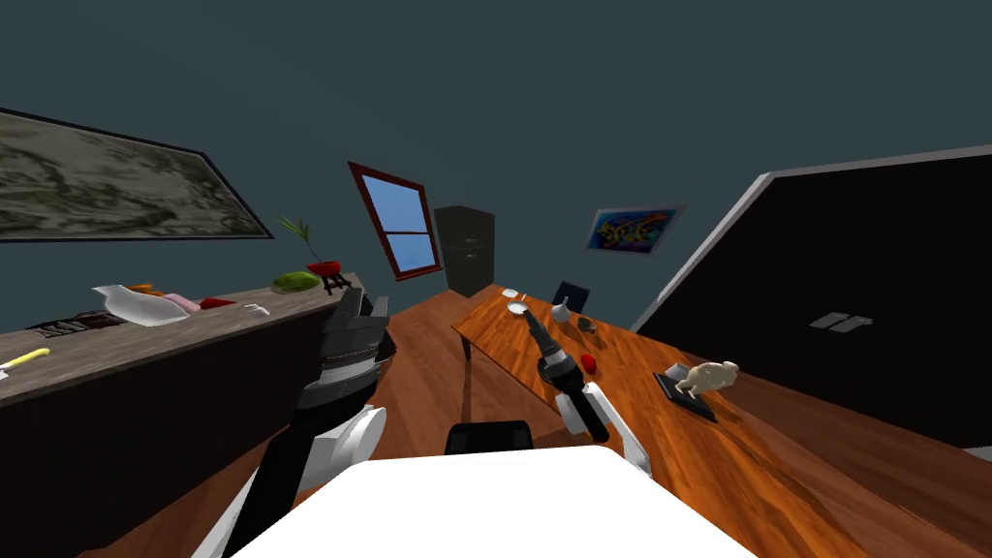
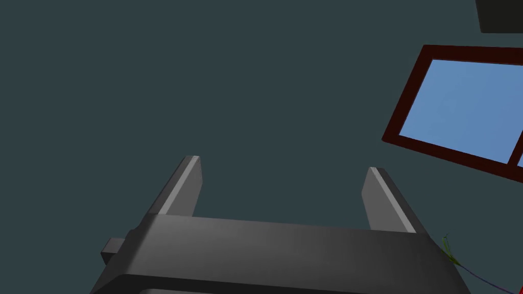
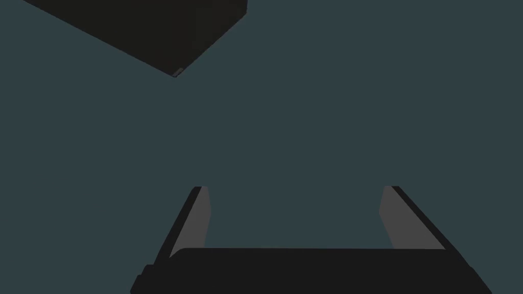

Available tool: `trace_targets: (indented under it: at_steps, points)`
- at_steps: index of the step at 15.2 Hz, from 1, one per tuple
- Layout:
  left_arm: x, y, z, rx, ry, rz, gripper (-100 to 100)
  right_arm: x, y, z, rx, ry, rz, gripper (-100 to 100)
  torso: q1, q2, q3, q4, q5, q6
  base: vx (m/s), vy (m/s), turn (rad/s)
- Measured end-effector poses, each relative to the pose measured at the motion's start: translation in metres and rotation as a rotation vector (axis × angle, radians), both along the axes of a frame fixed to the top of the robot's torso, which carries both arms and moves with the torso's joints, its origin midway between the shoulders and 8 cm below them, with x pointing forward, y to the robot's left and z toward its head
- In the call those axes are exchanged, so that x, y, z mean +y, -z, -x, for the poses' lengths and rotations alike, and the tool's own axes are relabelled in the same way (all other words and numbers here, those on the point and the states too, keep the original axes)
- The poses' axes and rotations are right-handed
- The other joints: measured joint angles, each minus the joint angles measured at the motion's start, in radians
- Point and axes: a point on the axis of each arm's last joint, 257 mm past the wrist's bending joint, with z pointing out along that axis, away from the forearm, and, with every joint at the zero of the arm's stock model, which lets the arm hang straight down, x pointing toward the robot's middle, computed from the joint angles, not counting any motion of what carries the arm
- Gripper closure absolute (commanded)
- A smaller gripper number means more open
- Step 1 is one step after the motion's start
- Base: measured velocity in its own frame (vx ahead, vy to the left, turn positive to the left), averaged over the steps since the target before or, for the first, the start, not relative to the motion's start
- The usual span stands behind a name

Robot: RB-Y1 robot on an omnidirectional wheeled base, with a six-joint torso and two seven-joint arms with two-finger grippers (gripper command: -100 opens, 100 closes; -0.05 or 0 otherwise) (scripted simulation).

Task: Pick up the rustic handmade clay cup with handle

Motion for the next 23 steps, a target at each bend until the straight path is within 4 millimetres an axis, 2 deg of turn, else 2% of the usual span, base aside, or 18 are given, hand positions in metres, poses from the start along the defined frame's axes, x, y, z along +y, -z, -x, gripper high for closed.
trace_targets:
  at_steps: [9,12,16,19,23]
  points:
    - [0.000,0.000,0.000,0.000,0.000,0.000,0,0.018,0.098,-0.029,0.157,0.033,0.248,-100,0.001,-0.001,-0.001,0.000,0.000,0.000,-0.047,-0.044,0.137]
    - [0.000,0.000,0.000,0.000,0.000,0.000,0,0.022,0.132,-0.034,0.209,0.046,0.347,-100,0.000,-0.001,-0.001,0.000,0.000,0.000,-0.041,-0.039,0.111]
    - [0.000,0.000,0.000,0.000,0.000,0.000,0,0.020,0.176,-0.043,0.268,0.059,0.463,-100,0.001,-0.002,-0.001,-0.001,0.000,0.000,-0.030,-0.032,0.118]
    - [0.000,0.000,0.000,0.000,0.000,0.000,0,0.015,0.213,-0.042,0.320,0.070,0.571,-100,0.001,-0.002,-0.001,-0.001,0.000,0.001,-0.026,-0.030,0.098]
    - [0.000,0.000,0.000,0.000,0.000,0.000,0,0.006,0.245,-0.043,0.367,0.078,0.657,-100,0.002,-0.004,-0.002,-0.001,0.001,0.001,-0.011,-0.013,0.050]
